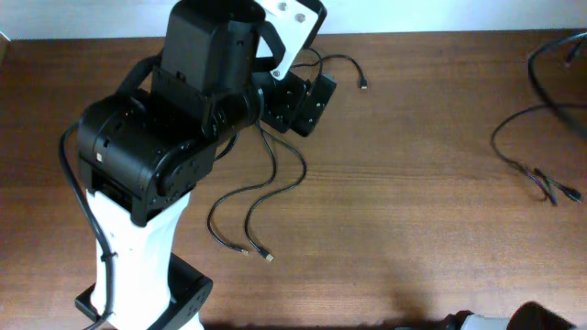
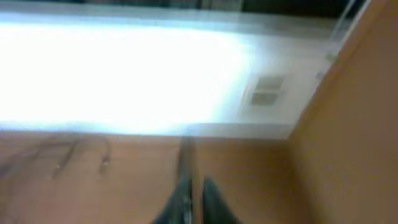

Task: Untangle cables

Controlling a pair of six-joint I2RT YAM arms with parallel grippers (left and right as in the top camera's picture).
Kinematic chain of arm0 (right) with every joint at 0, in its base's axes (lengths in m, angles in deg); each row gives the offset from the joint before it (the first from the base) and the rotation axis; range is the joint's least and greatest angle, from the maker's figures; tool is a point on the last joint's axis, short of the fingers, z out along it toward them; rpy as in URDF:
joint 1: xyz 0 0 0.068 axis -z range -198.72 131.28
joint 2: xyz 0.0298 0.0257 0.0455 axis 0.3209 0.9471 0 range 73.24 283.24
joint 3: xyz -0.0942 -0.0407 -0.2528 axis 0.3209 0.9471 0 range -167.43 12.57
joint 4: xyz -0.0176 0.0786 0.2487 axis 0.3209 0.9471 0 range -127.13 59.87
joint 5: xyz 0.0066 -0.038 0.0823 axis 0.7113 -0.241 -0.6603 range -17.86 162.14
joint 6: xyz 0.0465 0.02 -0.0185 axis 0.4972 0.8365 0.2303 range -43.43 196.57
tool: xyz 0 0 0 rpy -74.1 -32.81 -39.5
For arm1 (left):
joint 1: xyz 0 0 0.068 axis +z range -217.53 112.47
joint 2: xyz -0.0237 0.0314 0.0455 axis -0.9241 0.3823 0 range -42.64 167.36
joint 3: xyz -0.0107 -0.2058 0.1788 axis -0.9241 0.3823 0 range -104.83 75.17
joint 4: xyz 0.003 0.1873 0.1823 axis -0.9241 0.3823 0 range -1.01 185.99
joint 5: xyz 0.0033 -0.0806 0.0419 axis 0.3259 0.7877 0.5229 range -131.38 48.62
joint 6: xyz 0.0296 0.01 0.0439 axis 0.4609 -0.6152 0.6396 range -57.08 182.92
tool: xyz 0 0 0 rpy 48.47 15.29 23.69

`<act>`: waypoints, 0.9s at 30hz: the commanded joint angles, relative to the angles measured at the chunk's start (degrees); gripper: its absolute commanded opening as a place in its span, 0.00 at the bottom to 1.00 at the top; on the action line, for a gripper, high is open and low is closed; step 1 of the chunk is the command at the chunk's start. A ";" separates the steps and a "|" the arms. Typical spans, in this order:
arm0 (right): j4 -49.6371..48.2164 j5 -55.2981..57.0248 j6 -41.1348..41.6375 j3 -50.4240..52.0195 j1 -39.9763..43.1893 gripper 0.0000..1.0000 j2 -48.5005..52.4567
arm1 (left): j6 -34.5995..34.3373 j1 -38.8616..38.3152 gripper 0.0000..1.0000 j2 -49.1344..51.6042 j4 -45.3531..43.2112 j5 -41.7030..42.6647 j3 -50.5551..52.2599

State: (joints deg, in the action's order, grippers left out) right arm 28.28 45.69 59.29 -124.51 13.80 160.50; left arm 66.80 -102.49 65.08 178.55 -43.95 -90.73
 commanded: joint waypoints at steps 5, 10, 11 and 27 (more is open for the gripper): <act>-13.88 -10.62 2.78 14.21 -0.63 0.04 -4.31 | 0.92 -0.13 0.99 -1.36 1.09 -0.70 0.04; -37.92 -3.48 13.99 54.60 -0.57 0.04 -22.16 | 2.47 -0.13 0.99 -1.36 3.17 -1.44 0.04; -36.89 -3.63 15.78 57.48 -0.61 0.04 -23.08 | 2.49 -0.13 0.99 -1.36 2.89 -1.42 0.04; -26.58 15.76 79.38 100.89 -2.56 0.97 -23.47 | 3.54 -0.13 0.99 -1.36 5.49 -1.46 0.04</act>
State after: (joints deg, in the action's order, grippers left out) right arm 4.54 56.31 116.71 -28.29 11.59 137.20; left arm 69.38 -102.49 64.82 183.97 -44.87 -90.73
